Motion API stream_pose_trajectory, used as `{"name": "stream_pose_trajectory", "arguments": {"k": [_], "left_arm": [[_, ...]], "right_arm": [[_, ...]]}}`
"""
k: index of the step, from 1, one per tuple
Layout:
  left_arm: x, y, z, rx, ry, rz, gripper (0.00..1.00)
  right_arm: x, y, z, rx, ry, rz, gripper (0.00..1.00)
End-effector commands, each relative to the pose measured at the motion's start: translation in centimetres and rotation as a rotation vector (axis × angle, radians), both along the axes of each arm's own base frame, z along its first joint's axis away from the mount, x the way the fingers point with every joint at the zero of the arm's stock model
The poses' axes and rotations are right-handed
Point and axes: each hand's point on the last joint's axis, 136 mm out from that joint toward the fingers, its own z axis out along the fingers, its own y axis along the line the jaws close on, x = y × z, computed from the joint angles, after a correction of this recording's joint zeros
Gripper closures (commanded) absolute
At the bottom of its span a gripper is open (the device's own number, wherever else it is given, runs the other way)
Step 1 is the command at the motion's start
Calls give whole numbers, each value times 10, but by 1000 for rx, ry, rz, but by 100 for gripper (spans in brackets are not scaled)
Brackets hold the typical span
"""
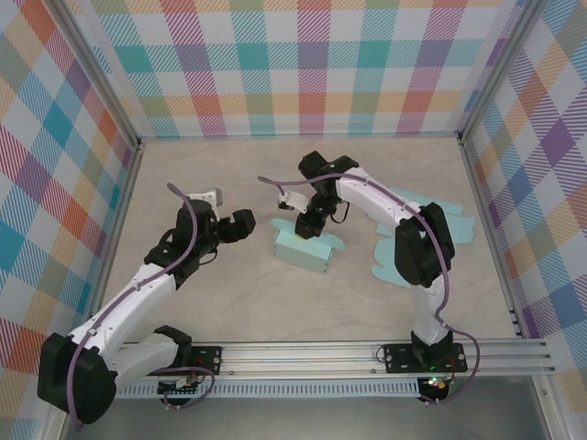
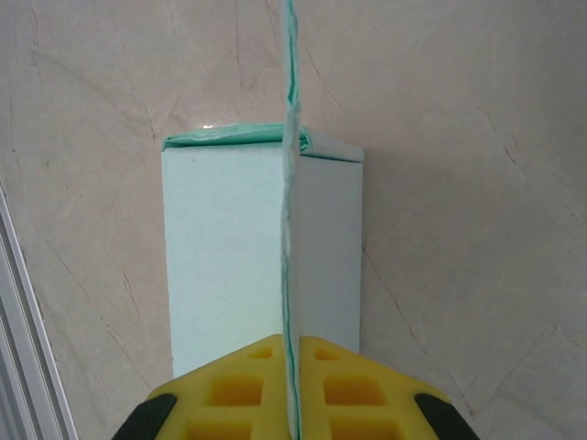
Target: Fold the paper box
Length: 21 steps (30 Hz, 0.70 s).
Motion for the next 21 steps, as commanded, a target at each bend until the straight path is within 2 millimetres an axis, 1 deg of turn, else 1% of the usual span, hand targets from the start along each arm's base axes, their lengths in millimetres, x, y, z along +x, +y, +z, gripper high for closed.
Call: {"name": "stream_pose_trajectory", "arguments": {"k": [1,5,6,10,13,15,18,21], "left_arm": [[6,-21,7,-42,-108,-162,14],[13,-31,1,0,-153,-274,15],[14,-32,-2,19,-162,-306,15],[18,-41,-1,87,-222,-442,16],[16,-48,3,151,-248,-552,16],[12,-52,2,198,-254,-632,16],[7,-54,6,269,-290,-715,18],[9,-53,15,324,-320,-744,26]], "right_arm": [[-7,7,13,49,62,32,82],[-3,10,19,57,52,23,71],[-2,11,22,63,45,21,70],[-1,11,33,78,14,8,57],[1,9,41,84,-24,-5,48],[3,7,46,86,-52,-15,44],[5,3,60,94,-92,-50,42],[11,-3,80,112,-168,-142,39]]}}
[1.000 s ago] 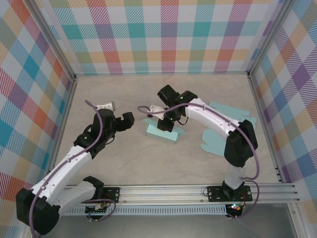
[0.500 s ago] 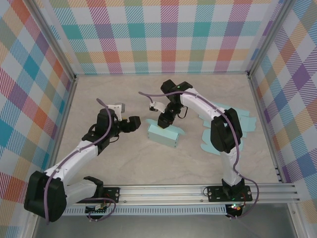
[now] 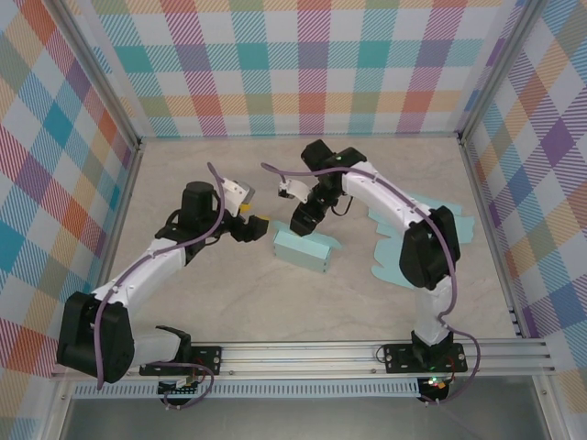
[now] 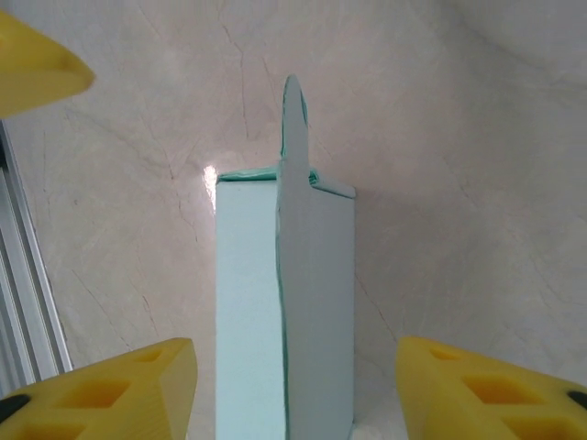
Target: Fold the paper box
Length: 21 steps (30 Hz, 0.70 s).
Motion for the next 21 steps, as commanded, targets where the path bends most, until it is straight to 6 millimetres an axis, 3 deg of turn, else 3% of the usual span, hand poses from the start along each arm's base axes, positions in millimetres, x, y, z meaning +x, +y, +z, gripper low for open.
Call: {"name": "stream_pose_trajectory", "arguments": {"k": [1,5,8,14,19,21], "left_arm": [[-6,-1,9,88,-61,-119,29],[-11,-4,5,156,23,-198,35],[-15,-8,-3,222,48,-255,35],[-8,-13,-12,362,76,-310,39],[-1,-24,-16,419,93,-359,41],[3,-29,-19,439,95,-371,47]], "right_arm": [[6,-8,42,56,-120,-132,38],[6,-33,70,107,-199,-371,39],[0,-64,78,111,-213,-599,41],[-40,-98,57,67,-95,-752,41],[-55,-116,32,15,-51,-830,40],[-55,-116,27,9,-42,-839,40]]}}
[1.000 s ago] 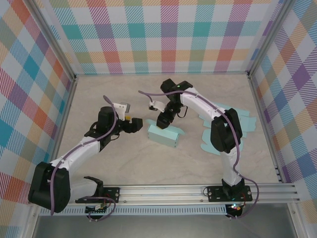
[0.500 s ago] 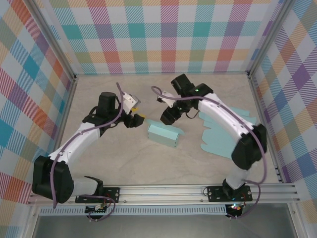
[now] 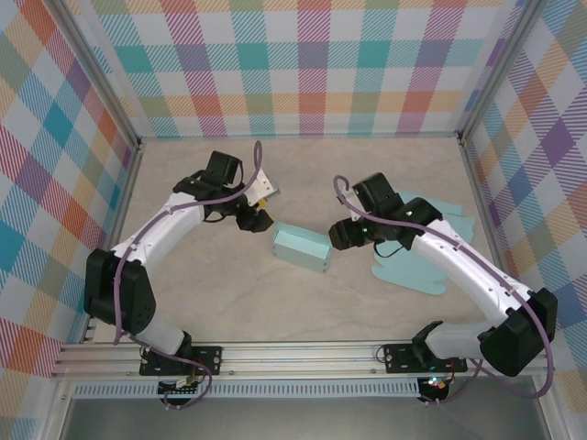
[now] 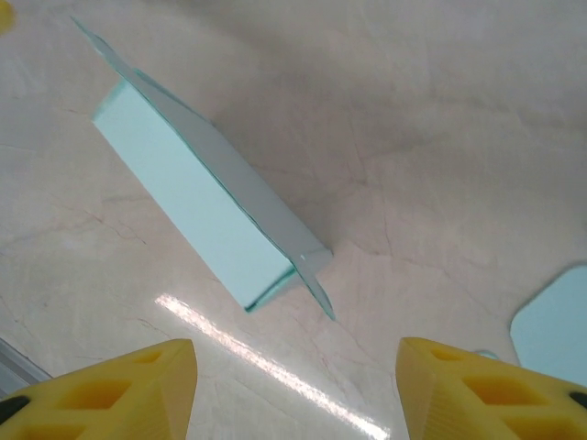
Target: Fold the paper box
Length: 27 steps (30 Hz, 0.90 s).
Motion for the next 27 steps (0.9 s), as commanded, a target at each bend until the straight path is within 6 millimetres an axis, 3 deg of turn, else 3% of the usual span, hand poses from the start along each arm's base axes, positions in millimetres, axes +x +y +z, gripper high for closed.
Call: {"name": "stream_pose_trajectory", "arguments": {"k": [1,9,14,23,27], "left_arm": [[-4,-5,-6,66,22,-56,49],[-5,-14,-15,116,66,-105,51],[-7,-17,-23,143,84,-117,59],[-10,-22,-30,164,93,-133,66],[-8,-22,-30,166,90,-127,75]], "right_arm": [[-1,-3,-2,18,20,-73,40],[4,8,-10,25,42,-36,39],[5,16,-17,30,72,-4,41],[9,20,-28,-3,92,28,54],[12,21,-34,-12,102,29,58]]}}
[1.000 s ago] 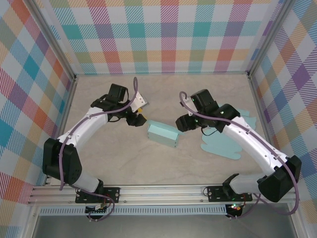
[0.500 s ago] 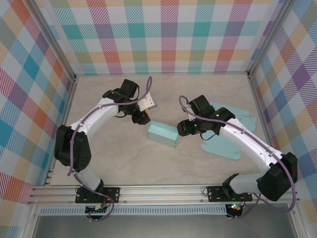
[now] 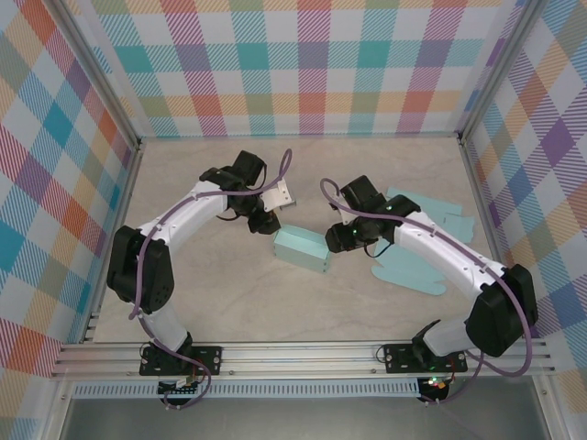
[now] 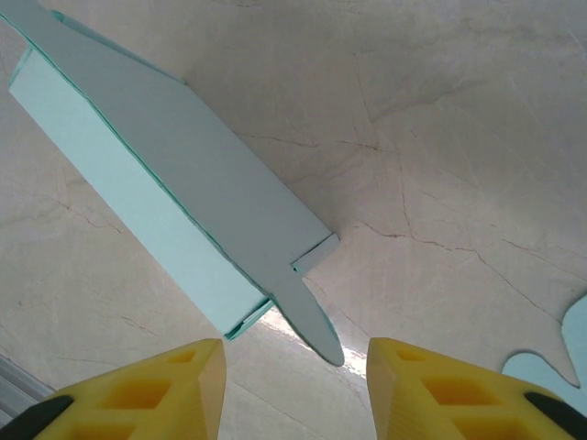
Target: Fold the paper box
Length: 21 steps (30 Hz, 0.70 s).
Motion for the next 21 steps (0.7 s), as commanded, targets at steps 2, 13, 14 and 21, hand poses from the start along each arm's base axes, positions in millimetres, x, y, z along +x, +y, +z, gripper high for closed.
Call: {"name": "stream_pose_trajectory", "arguments": {"k": [2,13,14,21], "left_arm": [[1,-4,6,3,-11,-12,80],[-3,-10,10,-24,-19,-2,95],[-3,-11,10,-24,-21,3,96],[10,-8,17,-16,-60,178,100]], "right_arm": [[6,9,6,20,-9,25,61],[10,16,2,40,-3,26,86],[9,16,2,41,-1,27,87],[13,17,1,41,-2,-5,97]]}}
